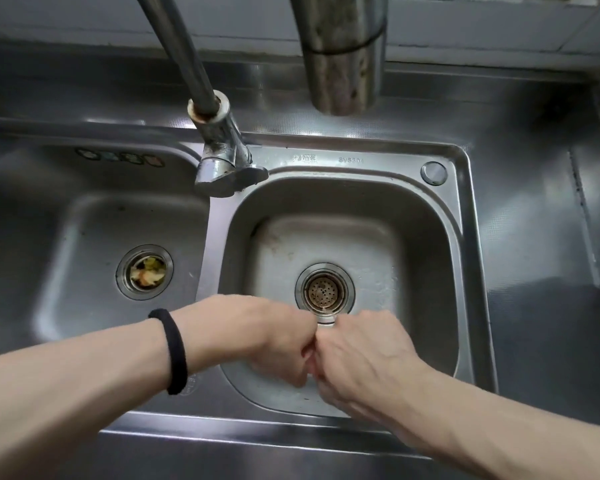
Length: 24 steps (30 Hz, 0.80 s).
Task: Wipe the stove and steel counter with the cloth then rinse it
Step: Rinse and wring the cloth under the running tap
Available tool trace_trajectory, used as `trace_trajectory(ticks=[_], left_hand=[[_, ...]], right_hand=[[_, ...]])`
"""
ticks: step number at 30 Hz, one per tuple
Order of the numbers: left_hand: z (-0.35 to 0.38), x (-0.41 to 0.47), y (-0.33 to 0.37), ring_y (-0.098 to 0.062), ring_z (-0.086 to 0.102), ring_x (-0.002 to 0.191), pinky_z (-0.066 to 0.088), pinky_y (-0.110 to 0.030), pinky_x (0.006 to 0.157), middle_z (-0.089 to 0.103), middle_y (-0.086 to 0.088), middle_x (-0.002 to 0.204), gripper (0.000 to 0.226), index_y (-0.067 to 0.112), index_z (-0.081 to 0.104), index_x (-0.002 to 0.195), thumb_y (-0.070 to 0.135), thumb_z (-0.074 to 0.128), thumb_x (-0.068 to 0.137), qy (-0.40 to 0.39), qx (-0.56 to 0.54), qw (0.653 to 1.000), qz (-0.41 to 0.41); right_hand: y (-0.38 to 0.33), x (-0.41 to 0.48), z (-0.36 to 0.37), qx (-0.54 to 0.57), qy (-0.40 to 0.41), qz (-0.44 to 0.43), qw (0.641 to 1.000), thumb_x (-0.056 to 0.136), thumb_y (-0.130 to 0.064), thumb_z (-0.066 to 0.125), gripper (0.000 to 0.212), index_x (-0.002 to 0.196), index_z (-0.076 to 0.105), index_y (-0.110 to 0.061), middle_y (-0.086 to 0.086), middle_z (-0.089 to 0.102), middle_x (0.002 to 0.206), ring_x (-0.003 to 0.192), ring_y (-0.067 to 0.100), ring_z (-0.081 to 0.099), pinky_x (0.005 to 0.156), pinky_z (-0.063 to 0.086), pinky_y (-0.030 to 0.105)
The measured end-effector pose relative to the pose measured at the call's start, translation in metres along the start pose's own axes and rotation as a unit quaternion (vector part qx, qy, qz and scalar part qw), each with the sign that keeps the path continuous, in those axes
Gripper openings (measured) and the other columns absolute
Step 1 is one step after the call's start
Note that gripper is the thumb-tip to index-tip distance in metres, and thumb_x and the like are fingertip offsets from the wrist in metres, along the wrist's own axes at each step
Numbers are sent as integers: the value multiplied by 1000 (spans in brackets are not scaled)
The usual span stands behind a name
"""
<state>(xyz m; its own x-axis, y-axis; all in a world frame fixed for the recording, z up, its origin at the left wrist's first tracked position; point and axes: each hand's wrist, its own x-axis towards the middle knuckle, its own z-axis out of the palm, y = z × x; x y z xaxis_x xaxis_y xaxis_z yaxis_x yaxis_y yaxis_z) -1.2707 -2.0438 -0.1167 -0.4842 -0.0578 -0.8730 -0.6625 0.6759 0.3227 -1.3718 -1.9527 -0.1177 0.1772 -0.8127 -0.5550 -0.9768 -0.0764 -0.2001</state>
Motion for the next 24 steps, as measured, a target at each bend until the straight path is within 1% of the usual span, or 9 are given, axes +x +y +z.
trace_trajectory(ticks=[3,6,7,9,13,17,20,23,24], left_hand=[[10,0,-6,-39,71,105,39,-36,72,71,-10,111,20,19,64,109,31,51,101,155,210,965,27],[0,4,-23,-39,72,92,33,-35,63,68,-7,95,5,25,47,103,27,48,99,261,268,924,80],[-4,6,-30,-40,71,87,30,-35,59,69,-9,92,7,24,42,103,28,46,98,285,275,914,91],[-11,10,-41,-39,68,80,24,-33,53,72,-8,92,12,24,42,109,30,39,100,317,281,899,109],[-14,13,-47,-34,64,67,37,-33,50,70,-3,78,34,26,52,101,38,21,92,409,194,874,178],[-10,13,-36,-24,43,37,30,-21,34,49,1,47,11,19,59,68,17,64,78,533,136,804,224],[0,21,-30,-15,24,46,22,-21,38,43,2,47,45,23,48,63,3,88,60,584,87,780,205],[10,21,-25,-17,29,43,27,-26,37,41,1,46,41,21,43,59,11,78,77,635,61,750,173],[11,20,-22,-18,33,40,27,-27,38,39,1,45,39,18,43,56,17,71,83,650,44,743,149]], right_hand=[[-5,1,6,115,-4,64,991,95,-39,51,22,81,54,-22,9,74,107,103,37,69,63,34,32],[-3,12,-11,328,-84,126,932,88,-24,57,31,61,45,-15,7,62,73,74,31,59,51,35,27],[-4,14,-17,415,-110,146,891,84,-18,61,35,52,45,-16,5,54,61,58,26,51,43,30,25],[-10,12,-26,602,-156,203,757,80,-16,62,46,39,43,-18,-4,39,43,36,16,31,37,18,19],[-22,7,-23,816,-207,194,504,85,-20,56,49,48,24,-27,-9,16,39,31,8,12,35,7,17],[-31,1,-28,915,-191,119,335,71,-19,60,44,43,26,-26,-8,14,35,31,9,9,39,5,21],[-37,-3,-29,944,-176,93,262,67,-18,62,44,44,25,-26,-7,10,35,38,13,2,43,3,22],[-40,-4,-29,948,-134,100,270,70,-18,60,47,43,22,-27,-7,4,39,38,14,1,45,3,21],[-40,-5,-30,958,-124,89,243,71,-18,60,48,42,22,-26,-8,4,39,38,13,1,45,2,20]])
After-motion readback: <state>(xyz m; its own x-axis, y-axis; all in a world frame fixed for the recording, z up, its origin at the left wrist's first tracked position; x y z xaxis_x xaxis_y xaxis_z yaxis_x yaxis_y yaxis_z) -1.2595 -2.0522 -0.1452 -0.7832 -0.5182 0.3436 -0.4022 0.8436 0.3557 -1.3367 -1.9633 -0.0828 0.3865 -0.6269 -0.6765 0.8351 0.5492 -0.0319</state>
